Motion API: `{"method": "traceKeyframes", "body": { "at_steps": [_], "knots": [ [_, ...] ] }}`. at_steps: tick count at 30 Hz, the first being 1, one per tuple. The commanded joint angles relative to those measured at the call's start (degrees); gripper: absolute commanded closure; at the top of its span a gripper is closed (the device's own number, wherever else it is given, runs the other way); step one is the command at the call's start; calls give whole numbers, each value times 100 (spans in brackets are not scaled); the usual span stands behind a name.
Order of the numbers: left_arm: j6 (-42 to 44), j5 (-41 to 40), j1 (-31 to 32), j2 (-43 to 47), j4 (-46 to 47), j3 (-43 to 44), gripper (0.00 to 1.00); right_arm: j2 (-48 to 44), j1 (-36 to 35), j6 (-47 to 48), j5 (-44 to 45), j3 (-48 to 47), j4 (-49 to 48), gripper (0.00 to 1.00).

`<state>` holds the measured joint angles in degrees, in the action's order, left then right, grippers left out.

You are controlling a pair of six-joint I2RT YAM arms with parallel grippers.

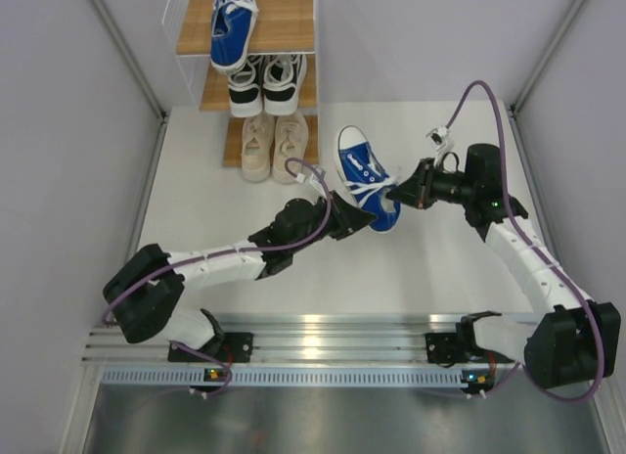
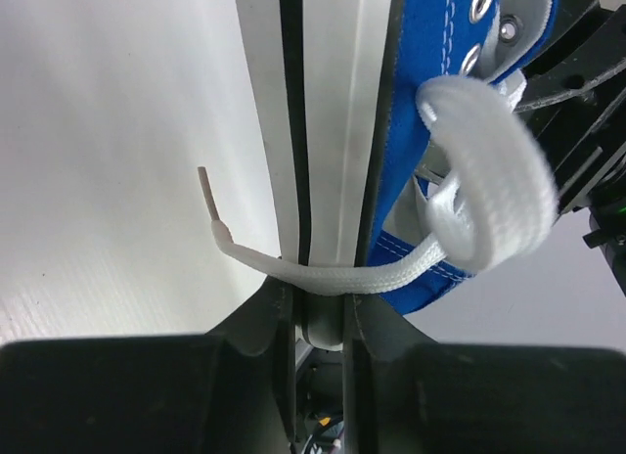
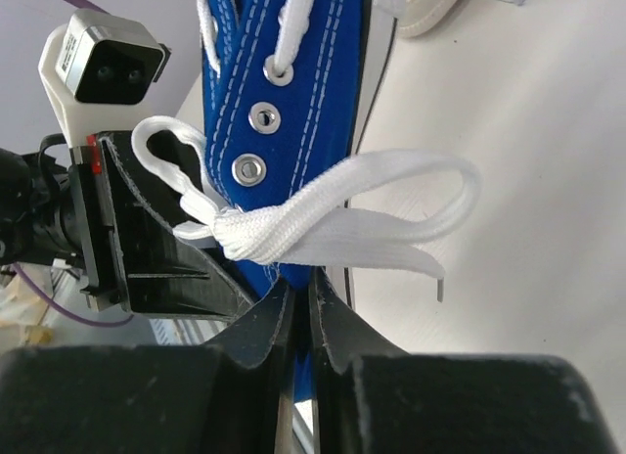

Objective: Place and organize the shoes onto the shoe shelf

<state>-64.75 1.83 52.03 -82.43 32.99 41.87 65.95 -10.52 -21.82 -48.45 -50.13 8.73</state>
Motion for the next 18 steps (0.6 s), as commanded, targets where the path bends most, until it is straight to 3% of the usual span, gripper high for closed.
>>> {"method": "traceKeyframes", "body": {
  "at_steps": [1,3,4,7,12,18],
  "knots": [
    [610,72,0,506,177,102,100,-285,-204,579,-561,-391,-7,92],
    [919,125,-140,954,-387,155,100,-337,-187,1029,-482,-585,338,81],
    [1295,160,-201,1123,-773,242,100,-355,-178,1457,-412,-786,714,67],
    [2024,169,-465,1799,-2206,418,100,-443,-73,2336,-254,-1190,1348,40],
    [2993,300,-957,2853,-4191,998,100,-557,164,2999,-227,-1561,1860,25],
    [4275,-23,-1318,3260,-5670,2394,100,-645,349,3149,-332,-1491,1869,24]
  ]
}}
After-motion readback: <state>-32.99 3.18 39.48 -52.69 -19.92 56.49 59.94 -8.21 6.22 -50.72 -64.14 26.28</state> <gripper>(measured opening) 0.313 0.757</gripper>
